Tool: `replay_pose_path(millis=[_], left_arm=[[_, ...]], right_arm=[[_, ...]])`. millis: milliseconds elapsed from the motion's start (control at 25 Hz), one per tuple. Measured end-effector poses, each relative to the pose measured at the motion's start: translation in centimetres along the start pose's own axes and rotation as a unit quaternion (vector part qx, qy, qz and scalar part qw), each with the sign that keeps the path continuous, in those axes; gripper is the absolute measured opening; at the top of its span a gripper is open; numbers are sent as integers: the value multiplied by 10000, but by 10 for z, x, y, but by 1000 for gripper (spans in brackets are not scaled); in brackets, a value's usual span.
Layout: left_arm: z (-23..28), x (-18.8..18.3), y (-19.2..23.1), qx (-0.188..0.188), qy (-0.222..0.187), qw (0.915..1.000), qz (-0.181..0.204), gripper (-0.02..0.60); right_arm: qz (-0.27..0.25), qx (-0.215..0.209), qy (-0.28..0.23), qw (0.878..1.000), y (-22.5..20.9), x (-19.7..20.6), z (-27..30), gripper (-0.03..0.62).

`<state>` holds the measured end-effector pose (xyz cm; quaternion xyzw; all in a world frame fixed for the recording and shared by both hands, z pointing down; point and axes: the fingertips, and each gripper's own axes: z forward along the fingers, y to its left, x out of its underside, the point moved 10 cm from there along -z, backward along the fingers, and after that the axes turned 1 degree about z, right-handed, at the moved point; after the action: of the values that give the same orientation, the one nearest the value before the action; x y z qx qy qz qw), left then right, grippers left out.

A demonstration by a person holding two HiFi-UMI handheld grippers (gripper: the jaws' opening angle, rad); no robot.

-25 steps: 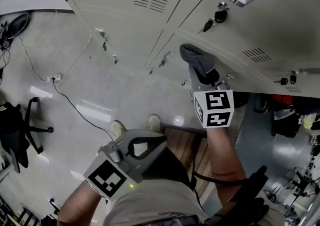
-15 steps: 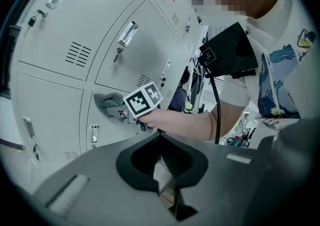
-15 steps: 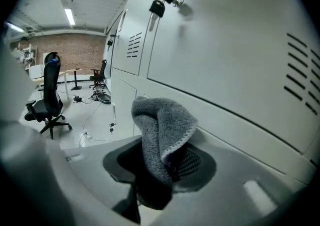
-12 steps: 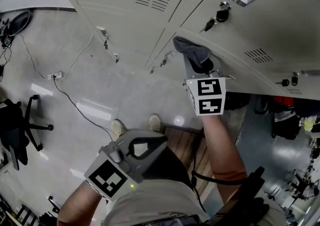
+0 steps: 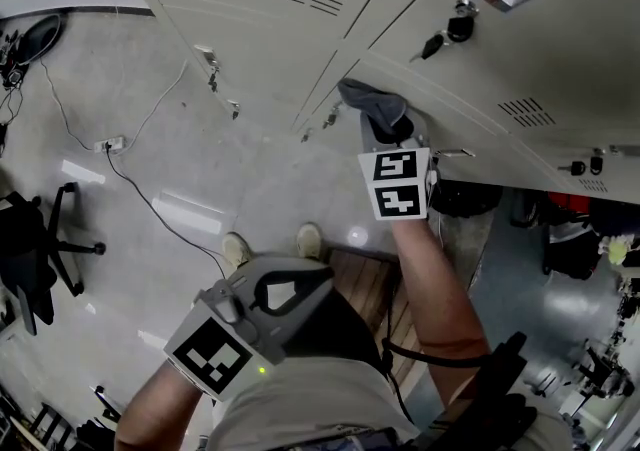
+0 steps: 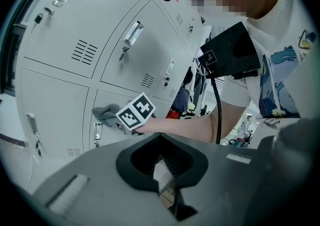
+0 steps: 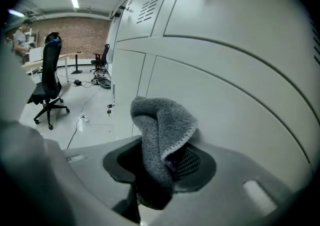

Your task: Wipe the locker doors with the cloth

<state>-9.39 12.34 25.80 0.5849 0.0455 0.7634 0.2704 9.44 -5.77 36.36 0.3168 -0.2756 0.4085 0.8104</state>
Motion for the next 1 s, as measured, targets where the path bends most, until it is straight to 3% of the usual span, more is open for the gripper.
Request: replay_pose_path(millis=[360, 560, 1000], left_arm=[[-10, 7, 5, -100, 95, 9999, -60, 3], [-8, 10, 5, -59, 130, 9998, -115, 3], [-4, 9, 5, 98, 175, 9998, -39, 3]], right_arm=[[-217, 111, 721, 9971, 17, 40, 43, 146], [-333, -42, 1056, 9938, 26, 59, 65, 147], [-290, 42, 1144, 9930, 21, 93, 47, 147]])
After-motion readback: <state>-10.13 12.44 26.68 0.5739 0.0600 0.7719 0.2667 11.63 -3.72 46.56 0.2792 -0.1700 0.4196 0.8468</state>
